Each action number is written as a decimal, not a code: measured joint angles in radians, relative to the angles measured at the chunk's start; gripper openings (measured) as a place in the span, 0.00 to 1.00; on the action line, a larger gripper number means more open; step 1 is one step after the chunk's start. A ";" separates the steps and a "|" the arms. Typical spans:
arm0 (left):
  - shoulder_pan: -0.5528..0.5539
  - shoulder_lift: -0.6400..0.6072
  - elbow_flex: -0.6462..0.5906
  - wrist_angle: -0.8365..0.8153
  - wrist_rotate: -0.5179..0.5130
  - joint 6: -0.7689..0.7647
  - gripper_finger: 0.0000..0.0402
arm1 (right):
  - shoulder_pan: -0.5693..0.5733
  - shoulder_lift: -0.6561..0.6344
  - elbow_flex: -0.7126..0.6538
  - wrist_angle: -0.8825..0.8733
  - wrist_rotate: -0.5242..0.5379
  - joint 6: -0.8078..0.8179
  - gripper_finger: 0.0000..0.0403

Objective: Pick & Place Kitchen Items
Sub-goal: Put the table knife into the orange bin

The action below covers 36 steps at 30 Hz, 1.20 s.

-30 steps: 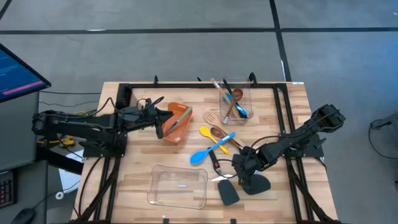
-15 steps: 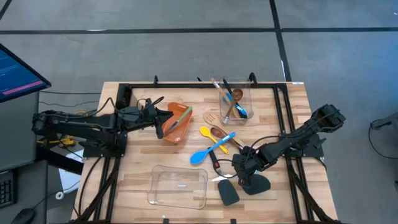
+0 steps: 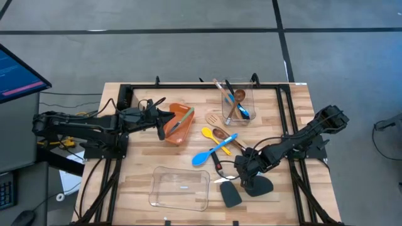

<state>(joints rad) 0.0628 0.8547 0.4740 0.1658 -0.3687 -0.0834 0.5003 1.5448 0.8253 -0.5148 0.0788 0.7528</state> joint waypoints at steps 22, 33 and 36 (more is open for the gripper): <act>0.000 0.000 0.000 0.000 0.000 0.000 0.07 | 0.039 0.000 0.000 -0.002 0.001 -0.001 0.54; 0.000 0.000 0.000 0.000 0.000 0.000 0.07 | 0.047 0.080 0.001 -0.025 0.056 -0.003 0.54; 0.000 0.000 0.000 -0.001 0.000 0.000 0.07 | 0.050 0.124 0.006 -0.020 0.059 -0.003 0.54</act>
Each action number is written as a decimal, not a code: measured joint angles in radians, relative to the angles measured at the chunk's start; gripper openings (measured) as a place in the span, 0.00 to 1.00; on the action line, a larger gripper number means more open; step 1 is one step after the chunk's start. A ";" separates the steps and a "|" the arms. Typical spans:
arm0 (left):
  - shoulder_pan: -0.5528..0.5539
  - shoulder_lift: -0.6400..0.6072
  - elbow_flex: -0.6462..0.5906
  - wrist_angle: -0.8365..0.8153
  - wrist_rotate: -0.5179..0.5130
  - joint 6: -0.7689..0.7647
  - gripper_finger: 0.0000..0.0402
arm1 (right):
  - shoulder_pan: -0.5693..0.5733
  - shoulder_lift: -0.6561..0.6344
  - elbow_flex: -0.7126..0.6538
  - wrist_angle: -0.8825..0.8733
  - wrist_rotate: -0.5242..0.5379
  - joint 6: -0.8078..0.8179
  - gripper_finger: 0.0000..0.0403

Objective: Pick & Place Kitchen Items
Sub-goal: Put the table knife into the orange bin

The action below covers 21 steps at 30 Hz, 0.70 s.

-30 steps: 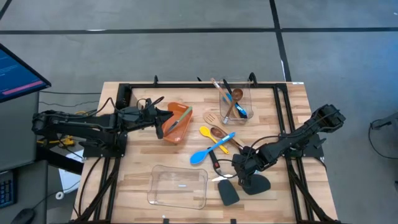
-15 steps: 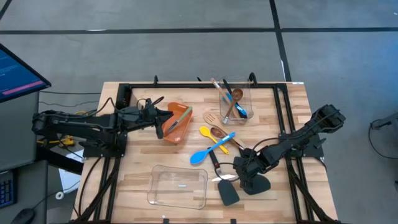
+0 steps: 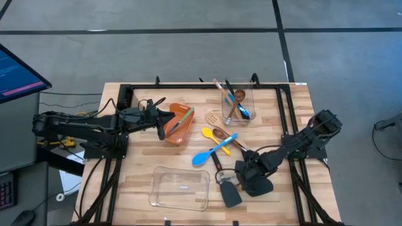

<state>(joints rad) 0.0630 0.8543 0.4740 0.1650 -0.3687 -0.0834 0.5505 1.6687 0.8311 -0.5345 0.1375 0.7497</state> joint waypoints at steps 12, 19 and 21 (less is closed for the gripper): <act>0.000 0.000 0.000 0.001 0.000 0.000 0.07 | 0.012 0.011 -0.004 -0.005 0.007 0.003 0.50; 0.000 0.000 0.000 0.001 0.000 0.000 0.07 | 0.011 -0.004 -0.005 -0.005 0.010 0.002 0.31; 0.000 0.000 0.000 0.001 0.000 0.000 0.07 | 0.011 -0.004 -0.005 -0.004 0.010 0.002 0.24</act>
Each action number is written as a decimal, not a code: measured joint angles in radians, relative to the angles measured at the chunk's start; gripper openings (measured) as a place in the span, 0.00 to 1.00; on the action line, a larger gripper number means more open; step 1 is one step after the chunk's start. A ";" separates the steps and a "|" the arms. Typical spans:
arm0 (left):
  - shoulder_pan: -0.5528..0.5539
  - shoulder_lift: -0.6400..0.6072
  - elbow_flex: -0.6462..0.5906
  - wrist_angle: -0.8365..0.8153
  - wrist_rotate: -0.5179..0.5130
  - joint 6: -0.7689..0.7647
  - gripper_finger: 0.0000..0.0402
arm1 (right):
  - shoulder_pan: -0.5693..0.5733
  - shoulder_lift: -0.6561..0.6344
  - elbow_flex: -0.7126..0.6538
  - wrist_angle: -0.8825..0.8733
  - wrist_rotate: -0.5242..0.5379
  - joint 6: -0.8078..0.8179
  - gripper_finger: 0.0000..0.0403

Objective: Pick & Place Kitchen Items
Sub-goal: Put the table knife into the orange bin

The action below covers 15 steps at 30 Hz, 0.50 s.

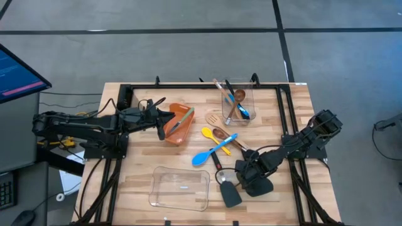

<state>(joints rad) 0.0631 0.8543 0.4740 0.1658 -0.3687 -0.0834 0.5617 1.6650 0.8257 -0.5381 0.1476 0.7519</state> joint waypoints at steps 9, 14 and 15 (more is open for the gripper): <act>0.000 0.000 0.000 0.000 0.000 0.000 0.07 | 0.000 -0.002 0.000 0.000 -0.011 -0.008 0.06; 0.000 0.000 0.000 0.000 0.000 0.000 0.07 | 0.000 0.002 0.018 -0.015 -0.016 -0.005 0.07; 0.000 0.000 0.000 0.000 0.000 0.000 0.07 | 0.000 0.003 0.024 -0.018 -0.022 -0.004 0.06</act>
<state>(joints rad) 0.0631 0.8543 0.4740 0.1658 -0.3687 -0.0834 0.5617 1.6676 0.8499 -0.5561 0.1254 0.7478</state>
